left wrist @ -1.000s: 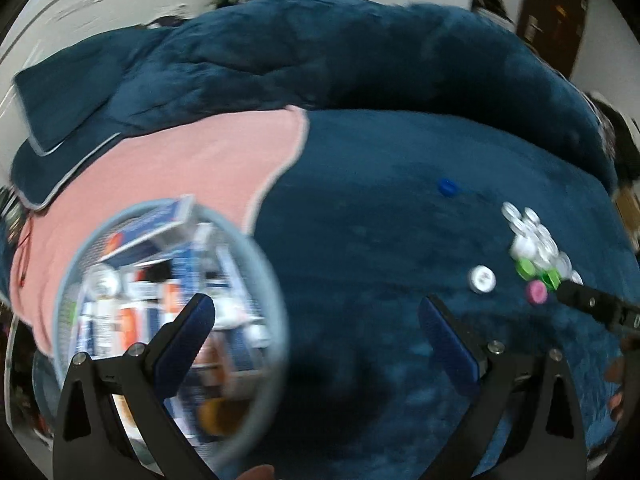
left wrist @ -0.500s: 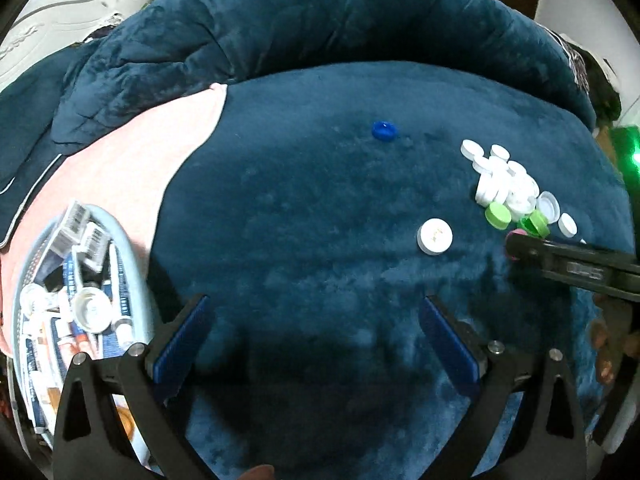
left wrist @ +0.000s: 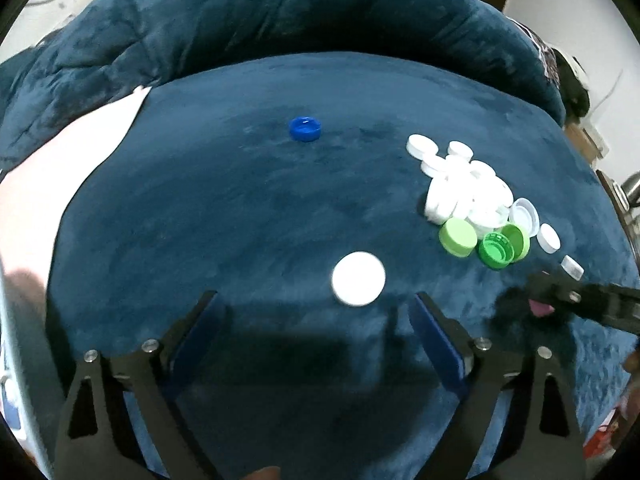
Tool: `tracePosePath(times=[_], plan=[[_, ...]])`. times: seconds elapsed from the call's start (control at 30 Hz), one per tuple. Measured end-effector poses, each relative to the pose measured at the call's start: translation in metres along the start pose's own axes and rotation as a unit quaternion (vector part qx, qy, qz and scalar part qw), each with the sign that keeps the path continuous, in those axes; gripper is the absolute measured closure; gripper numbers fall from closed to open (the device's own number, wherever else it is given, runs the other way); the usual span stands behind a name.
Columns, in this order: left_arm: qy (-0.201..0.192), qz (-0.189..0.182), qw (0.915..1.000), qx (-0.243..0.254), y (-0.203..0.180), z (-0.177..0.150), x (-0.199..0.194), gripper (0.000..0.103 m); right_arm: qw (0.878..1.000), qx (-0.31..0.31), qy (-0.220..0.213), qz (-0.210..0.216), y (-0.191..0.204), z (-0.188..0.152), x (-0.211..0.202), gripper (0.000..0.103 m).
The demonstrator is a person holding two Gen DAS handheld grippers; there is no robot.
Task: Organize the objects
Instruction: 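Grasp the pink cap with the right tool while the left tool grasps a white cap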
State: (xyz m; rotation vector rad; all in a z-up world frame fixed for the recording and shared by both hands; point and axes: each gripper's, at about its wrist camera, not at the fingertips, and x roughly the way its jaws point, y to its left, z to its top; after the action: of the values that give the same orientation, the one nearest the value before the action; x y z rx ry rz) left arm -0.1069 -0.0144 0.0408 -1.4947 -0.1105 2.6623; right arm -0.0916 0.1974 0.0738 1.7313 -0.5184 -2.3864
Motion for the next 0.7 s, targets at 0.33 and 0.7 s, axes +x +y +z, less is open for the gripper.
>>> tracePosePath(times=[0.33, 0.7], plan=[[0.012, -0.023, 0.9995, 0.017, -0.004, 0.003, 0.010, 0.073, 0.999, 0.019, 0.011, 0.048, -0.012, -0.008, -0.006, 0.071], [-0.030, -0.008, 0.9994, -0.017, 0.035, -0.016, -0.073, 0.073, 0.998, -0.029, 0.003, 0.063, 0.035, -0.010, -0.013, 0.071]])
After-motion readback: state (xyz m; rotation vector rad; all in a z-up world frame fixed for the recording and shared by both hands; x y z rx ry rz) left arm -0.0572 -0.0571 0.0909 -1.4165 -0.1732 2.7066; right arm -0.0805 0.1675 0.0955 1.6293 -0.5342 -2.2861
